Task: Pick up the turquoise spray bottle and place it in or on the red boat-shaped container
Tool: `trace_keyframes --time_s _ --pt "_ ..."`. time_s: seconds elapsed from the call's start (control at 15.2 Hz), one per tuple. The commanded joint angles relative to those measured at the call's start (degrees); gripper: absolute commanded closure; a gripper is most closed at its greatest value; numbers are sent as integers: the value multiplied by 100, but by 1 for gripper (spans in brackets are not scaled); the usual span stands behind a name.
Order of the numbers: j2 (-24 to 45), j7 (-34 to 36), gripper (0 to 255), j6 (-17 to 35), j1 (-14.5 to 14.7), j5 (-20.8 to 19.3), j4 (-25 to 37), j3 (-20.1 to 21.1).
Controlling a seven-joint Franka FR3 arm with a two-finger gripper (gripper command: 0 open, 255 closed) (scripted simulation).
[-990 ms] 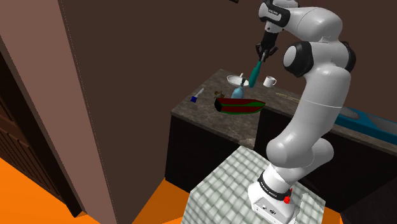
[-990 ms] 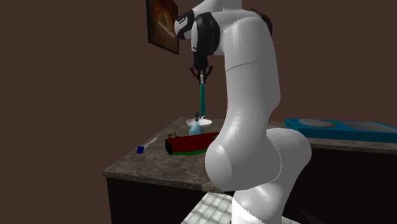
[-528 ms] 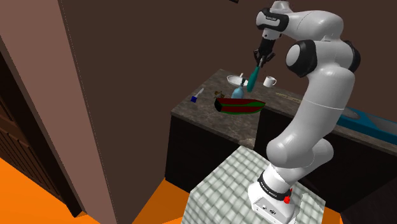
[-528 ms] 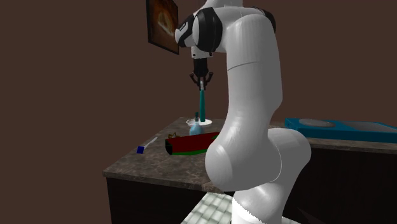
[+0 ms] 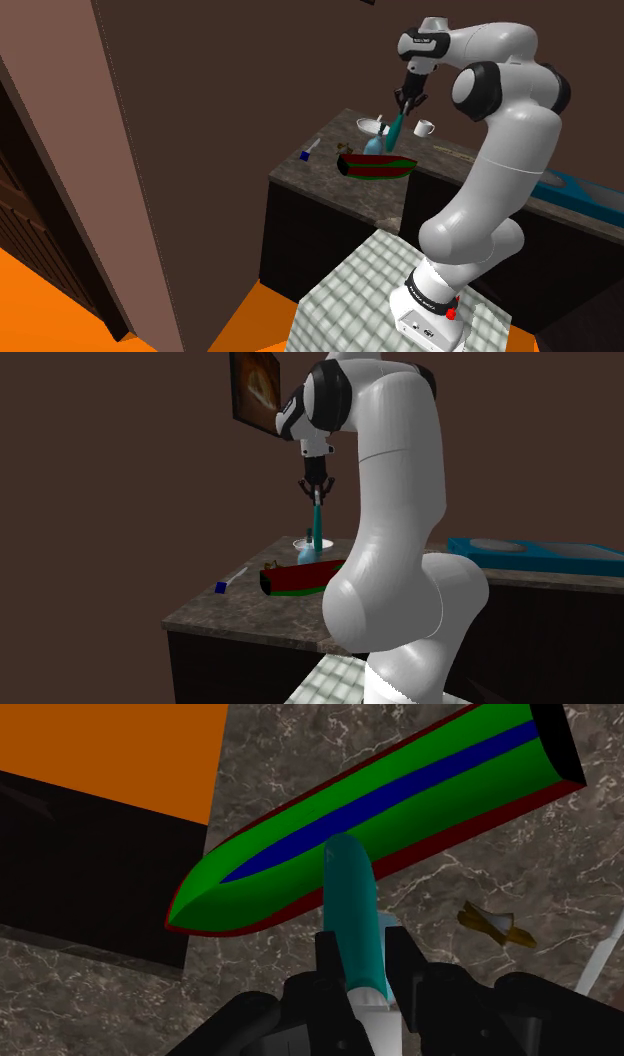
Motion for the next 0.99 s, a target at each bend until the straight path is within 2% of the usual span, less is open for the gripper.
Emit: trace_keyframes --time_s 0.0,0.53,0.92 --pt "-26 15 255 161 5 -9 -183 2" --pt "-38 66 255 783 14 -23 -818 7" --pt "-38 66 255 783 14 -23 -818 7"
